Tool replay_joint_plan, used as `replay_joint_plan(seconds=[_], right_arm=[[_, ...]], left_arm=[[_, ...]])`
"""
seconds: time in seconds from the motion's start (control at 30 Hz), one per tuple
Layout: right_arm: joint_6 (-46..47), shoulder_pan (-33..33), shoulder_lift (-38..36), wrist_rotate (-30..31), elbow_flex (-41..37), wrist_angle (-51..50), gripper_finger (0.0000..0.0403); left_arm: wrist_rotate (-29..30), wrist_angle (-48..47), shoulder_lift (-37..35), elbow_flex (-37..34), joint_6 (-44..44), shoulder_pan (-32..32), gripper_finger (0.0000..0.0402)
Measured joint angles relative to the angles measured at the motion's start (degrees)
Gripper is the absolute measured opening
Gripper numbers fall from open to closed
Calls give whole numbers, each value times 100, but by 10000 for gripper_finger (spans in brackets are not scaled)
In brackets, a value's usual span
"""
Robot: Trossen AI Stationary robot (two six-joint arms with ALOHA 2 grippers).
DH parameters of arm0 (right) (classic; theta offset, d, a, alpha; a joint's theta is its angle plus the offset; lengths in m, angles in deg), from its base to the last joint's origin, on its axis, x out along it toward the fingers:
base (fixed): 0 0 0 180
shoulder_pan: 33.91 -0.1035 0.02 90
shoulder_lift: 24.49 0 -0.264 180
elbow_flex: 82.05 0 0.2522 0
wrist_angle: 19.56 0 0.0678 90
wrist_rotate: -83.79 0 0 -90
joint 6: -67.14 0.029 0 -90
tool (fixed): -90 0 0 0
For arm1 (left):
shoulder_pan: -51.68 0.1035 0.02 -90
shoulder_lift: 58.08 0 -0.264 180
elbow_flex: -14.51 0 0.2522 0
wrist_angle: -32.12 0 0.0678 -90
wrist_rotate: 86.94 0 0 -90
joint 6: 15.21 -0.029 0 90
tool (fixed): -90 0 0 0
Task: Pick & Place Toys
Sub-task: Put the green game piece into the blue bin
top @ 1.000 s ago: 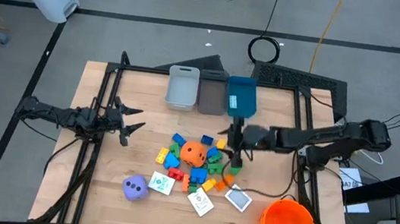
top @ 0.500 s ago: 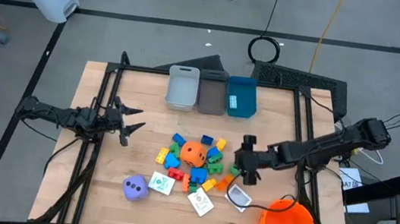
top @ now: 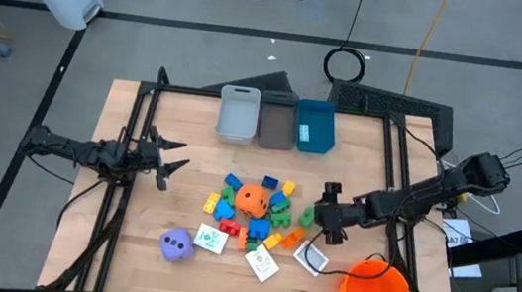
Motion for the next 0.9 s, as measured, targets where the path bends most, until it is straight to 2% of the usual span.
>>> replay_joint_plan(seconds=[0.33, 0.43, 0.53, 0.73, 0.9], right_arm=[[-9, 9, 0, 1286, -683, 1447, 253], [41, 106, 0, 1395, -875, 1926, 252], [49, 235, 0, 1242, -1036, 2328, 242], [31, 465, 0, 241, -1289, 2983, 212], [31, 599, 0, 197, -1345, 3340, 204]], left_arm=[[0, 0, -2, 0, 0, 2, 241], [0, 0, 0, 1, 0, 1, 241], [0, 0, -1, 2, 0, 2, 241], [0, 0, -2, 2, 0, 0, 241], [0, 0, -2, 0, 0, 1, 241]])
